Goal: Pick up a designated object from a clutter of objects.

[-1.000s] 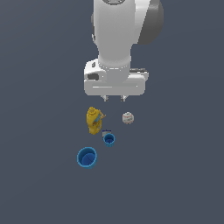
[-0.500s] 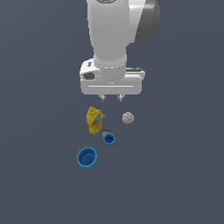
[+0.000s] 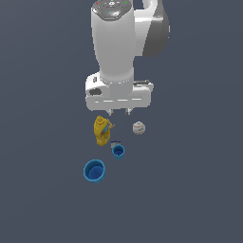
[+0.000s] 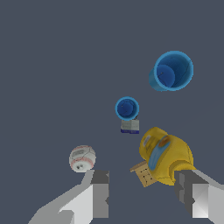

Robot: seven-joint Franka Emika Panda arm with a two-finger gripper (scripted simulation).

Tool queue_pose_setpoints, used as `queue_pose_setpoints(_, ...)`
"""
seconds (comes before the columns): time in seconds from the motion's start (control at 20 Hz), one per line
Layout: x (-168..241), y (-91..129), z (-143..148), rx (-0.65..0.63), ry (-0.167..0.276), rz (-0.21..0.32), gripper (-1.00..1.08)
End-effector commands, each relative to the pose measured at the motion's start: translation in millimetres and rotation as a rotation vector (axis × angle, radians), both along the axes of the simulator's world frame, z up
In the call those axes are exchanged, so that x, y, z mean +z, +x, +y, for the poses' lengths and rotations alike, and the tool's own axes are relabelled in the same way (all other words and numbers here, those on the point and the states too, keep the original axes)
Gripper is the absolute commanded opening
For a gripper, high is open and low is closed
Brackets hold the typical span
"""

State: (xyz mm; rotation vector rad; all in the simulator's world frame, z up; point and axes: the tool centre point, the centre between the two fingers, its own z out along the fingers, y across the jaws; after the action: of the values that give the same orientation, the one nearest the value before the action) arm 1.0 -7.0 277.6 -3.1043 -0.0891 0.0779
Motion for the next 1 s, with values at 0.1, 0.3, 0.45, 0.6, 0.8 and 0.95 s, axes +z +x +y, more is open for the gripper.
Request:
queue_pose_setpoints(0.1, -17.3, 6.7, -5.9, 0.067, 0.012, -0.003, 0.28)
queue_pose_setpoints(0.3, -37.4, 13.9, -12.6, 0.145, 0.031, -0.009, 0.28)
queue_pose_setpoints(0.45, -53.3, 19.1, -17.9, 0.207, 0.049, -0.017, 0.28)
queue_pose_setpoints(0.6, -68.9, 23.8, -23.0, 0.268, 0.068, -0.027, 0.28)
queue_pose_setpoints(0.8, -89.0, 29.6, -29.4, 0.347, 0.097, -0.046, 0.28)
queue_pose_setpoints(0.95, -103.2, 33.5, -34.0, 0.405, 0.120, -0.064, 0.28)
